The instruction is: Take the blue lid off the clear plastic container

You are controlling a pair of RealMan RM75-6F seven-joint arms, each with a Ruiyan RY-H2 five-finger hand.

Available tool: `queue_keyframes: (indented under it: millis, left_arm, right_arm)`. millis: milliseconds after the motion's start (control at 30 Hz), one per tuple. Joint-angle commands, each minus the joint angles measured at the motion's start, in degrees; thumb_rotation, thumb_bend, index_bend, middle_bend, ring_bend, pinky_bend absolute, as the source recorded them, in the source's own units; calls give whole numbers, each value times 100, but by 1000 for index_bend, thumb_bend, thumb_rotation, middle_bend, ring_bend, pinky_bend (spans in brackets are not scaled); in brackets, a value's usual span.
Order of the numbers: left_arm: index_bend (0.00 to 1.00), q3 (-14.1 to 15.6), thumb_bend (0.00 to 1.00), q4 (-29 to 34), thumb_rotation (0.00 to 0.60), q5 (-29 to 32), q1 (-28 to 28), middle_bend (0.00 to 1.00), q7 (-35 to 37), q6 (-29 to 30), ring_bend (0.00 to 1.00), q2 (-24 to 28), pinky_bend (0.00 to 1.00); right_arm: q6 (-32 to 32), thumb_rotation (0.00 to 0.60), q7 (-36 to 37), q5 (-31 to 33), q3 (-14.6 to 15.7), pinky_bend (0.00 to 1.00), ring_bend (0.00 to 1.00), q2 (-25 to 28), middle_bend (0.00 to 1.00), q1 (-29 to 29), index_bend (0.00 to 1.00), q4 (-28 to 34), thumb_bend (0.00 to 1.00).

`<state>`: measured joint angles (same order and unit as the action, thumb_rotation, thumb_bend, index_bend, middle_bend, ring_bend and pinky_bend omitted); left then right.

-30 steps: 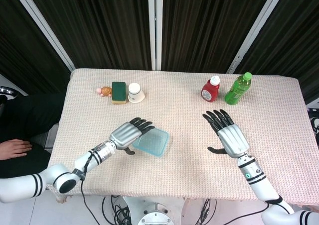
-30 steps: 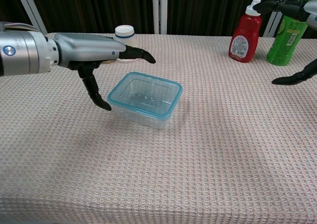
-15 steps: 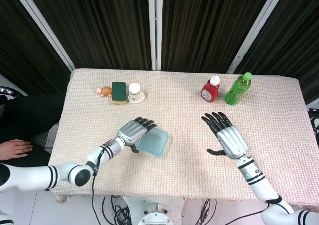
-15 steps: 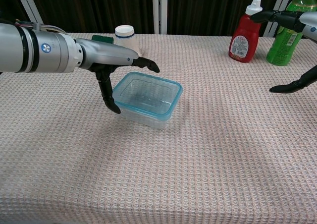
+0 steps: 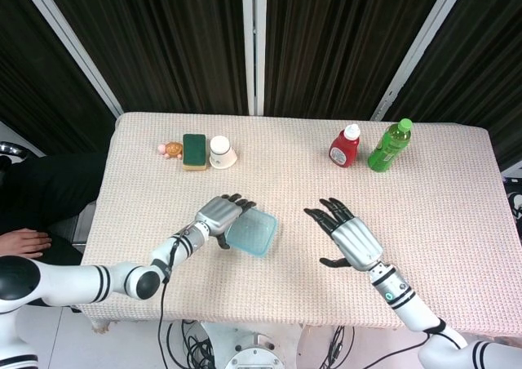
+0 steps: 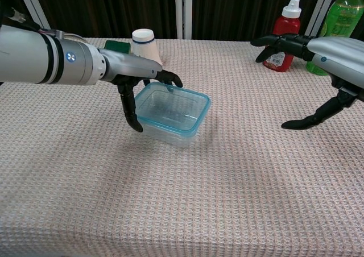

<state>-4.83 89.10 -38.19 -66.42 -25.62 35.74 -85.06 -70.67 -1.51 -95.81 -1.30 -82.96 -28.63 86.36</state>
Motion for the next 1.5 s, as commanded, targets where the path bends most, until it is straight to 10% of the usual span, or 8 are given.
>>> queue_keyframes:
  millis: [33,1500]
  left_arm:
    - [202,-19,66,-45,600,151,-57,263,90,105,167,-113,332]
    - [215,94,62,-22,600,1069,-477,297,-497,942,197,-699,390]
  right_arm:
    - [-14,600,249,-229,-23,199,82,-329,252,-196,186,-307,53]
    - [-237,600,533,-524,-1,242,123,-2185,339,-995,384,-2810,67]
